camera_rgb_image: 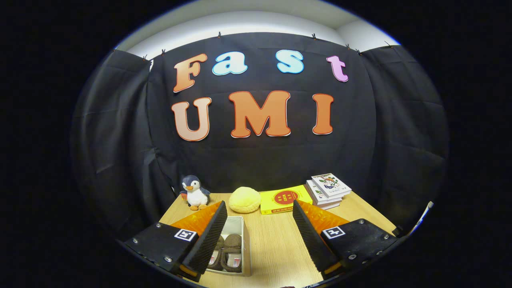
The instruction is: Open the storage box then place both shoes into the box .Put the left shoe in first, then the right shoe, with the right side of both shoes facing outward in a uniform manner.
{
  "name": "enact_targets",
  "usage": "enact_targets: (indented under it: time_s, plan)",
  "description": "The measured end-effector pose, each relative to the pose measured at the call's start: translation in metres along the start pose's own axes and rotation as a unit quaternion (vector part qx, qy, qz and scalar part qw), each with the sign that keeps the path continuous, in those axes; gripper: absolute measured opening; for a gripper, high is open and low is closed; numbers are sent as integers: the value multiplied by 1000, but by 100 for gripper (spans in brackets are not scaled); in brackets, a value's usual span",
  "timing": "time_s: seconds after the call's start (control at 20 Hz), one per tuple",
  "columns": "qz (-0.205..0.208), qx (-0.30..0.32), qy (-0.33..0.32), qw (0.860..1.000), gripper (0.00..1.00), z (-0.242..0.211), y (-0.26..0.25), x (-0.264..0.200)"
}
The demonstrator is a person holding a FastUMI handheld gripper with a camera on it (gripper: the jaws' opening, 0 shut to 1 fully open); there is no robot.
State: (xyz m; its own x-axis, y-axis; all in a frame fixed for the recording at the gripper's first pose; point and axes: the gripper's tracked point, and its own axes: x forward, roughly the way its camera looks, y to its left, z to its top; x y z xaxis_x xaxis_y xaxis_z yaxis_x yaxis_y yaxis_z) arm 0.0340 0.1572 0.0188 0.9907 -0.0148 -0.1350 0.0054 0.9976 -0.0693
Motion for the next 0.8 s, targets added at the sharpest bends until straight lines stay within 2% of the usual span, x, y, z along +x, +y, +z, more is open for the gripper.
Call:
enact_targets:
  time_s: [0.25, 0.8]
  plan:
    - [-10, 1, -18, 1000, 98, 8, -6, -4]
    - [-6, 8, -3, 1000, 98, -4, -7, 5]
